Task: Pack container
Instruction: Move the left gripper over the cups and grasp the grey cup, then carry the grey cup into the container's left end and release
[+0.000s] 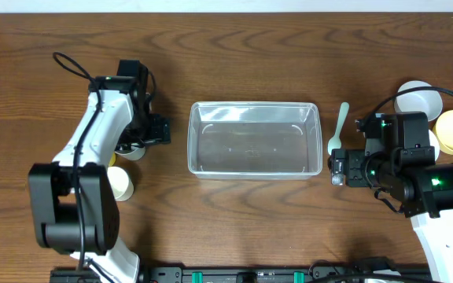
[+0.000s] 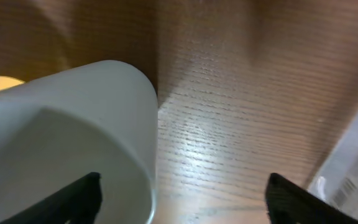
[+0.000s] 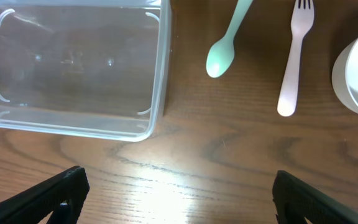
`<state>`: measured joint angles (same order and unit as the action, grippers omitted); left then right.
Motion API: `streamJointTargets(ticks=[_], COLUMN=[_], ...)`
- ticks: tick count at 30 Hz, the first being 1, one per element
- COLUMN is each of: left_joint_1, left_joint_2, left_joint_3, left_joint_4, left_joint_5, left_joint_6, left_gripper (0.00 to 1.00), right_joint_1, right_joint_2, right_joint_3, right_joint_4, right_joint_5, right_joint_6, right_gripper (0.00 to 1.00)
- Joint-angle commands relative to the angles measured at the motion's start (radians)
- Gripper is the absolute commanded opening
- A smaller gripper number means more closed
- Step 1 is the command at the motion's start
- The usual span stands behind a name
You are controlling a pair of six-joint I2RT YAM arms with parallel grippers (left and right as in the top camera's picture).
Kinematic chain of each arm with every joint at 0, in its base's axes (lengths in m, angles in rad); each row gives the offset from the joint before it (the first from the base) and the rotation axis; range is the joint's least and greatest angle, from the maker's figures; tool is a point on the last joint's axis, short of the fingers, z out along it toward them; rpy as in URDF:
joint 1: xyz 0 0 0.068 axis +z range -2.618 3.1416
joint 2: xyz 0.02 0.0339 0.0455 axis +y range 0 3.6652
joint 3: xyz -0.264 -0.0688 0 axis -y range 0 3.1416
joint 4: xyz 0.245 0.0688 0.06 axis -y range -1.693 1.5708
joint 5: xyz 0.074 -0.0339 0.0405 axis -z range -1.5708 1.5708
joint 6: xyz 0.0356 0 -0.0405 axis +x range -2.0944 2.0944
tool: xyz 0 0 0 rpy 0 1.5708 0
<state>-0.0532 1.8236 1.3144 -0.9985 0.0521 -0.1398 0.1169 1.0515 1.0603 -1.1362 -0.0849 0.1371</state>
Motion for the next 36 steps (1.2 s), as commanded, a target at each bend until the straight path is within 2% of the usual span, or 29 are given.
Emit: streamJointTargets(ticks=[1,6,10,13,17,21,28,36], left_joint_1=[0.006,0.009,0.009,0.009,0.009,0.009,0.005,-0.122], left_joint_2=[0.019,0.019,0.019,0.018,0.019,0.018,-0.011,-0.166], left_joint_3=[0.012,0.012,0.012,0.012,0.012,0.012,0.023,0.227], left_joint_4=[-0.001,-0.002,-0.001,0.002,0.003,0.002,-0.007,-0.187], left_joint_5=[-0.012,-0.019,-0.019,-0.019,-0.019,-0.038,-0.044,-0.022], left_joint_6=[0.008,0.008,0.008,0.008,0.008,0.008,0.008,0.018], left_gripper=[0.76,0.49,0.35,0.20,0.11,0.06,0.06,0.06], right_joint_1=[-0.006,-0.005,-0.006,-0.005,-0.006,-0.006,-0.005,-0.005], right_joint_2=[0.000,0.000,0.000,0.001,0.000,0.000,0.000,0.000], right_joint_3=[0.018,0.018,0.018,0.018,0.018,0.018,0.018,0.018], right_joint_4=[-0.005,-0.005,-0.005,-0.005,-0.005,-0.005,-0.006,-0.005], right_joint_5=[0.010,0.010,0.010,0.010,0.011,0.011,0.011,0.011], right_joint_6=[0.000,0.000,0.000,-0.004,-0.004,-0.004,-0.004,-0.004], right_gripper=[0.95,0.95,0.95,0.95,0.95,0.95,0.95,0.96])
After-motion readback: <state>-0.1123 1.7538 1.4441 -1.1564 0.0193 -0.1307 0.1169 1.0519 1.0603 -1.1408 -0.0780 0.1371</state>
